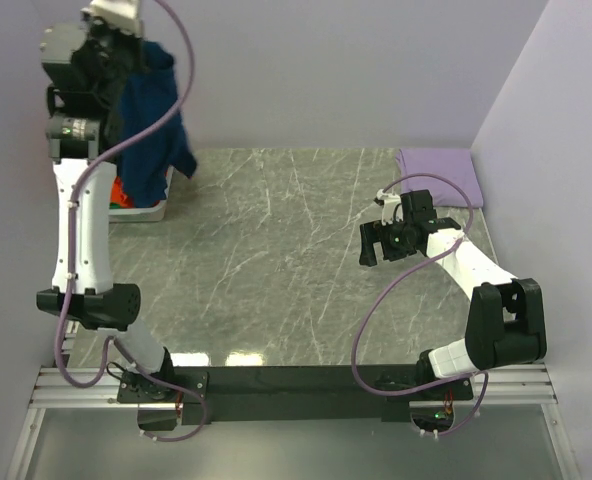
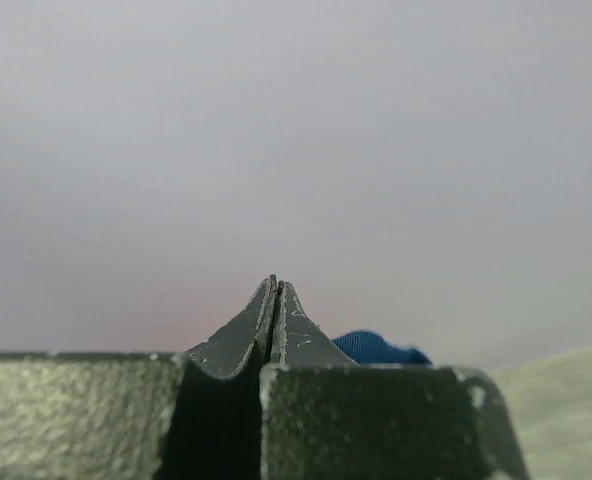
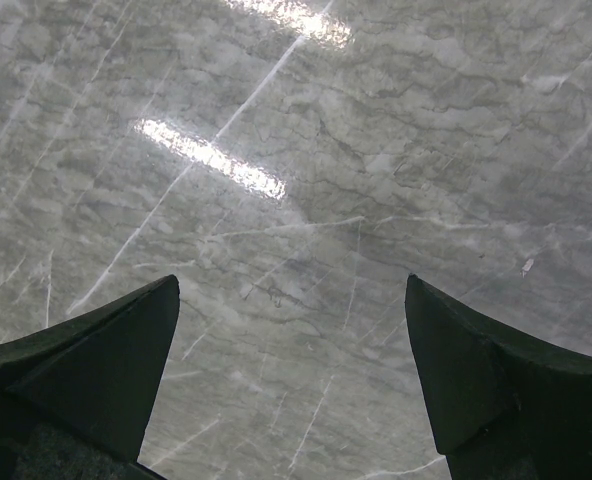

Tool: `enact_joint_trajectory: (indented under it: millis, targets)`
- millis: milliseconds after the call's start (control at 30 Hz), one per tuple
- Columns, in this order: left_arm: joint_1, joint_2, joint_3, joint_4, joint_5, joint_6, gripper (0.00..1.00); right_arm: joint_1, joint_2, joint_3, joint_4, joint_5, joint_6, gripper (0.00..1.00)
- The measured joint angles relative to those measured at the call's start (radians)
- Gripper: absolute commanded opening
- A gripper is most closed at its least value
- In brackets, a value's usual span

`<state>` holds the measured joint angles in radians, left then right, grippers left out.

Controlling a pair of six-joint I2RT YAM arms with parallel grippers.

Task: Fold and stack the t-shirts
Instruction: Move the tshirt to the center of the board, then flatten the tshirt out

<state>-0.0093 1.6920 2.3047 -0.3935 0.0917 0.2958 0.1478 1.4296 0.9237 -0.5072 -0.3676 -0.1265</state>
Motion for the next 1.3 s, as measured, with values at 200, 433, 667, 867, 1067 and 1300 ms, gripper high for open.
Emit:
enact_joint_trajectory:
  millis: [200, 433, 667, 867, 1067, 1300]
  targets:
    - [-0.306, -0.026, 0.062, 0.0, 0.023, -0.083, 0.01, -0.003, -0.006, 0.0, 0.0, 0.008, 0.01, 1.0]
    - [-0.43, -0.065, 0.026, 0.019, 0.093, -0.306, 0.0, -0.064, -0.057, 0.0, -0.003, 0.006, 0.013, 1.0]
    - [-0.217, -0.183, -0.15, 0.08, 0.266, -0.566, 0.01, -0.19, -0.093, 0.0, -0.013, -0.027, -0.002, 1.0]
    - [-0.196, -0.116, -0.105, 0.012, 0.42, -0.577, 0.57, -0.195, -0.09, 0.01, -0.055, -0.097, -0.03, 1.0]
    - [-0.23, -0.187, -0.544, -0.091, 0.452, -0.402, 0.7, -0.182, -0.061, 0.04, -0.124, -0.158, -0.072, 0.99]
    - [-0.544, -0.188, -1.023, -0.199, 0.31, -0.08, 0.72, -0.17, 0.002, 0.056, -0.145, -0.152, -0.066, 0.98]
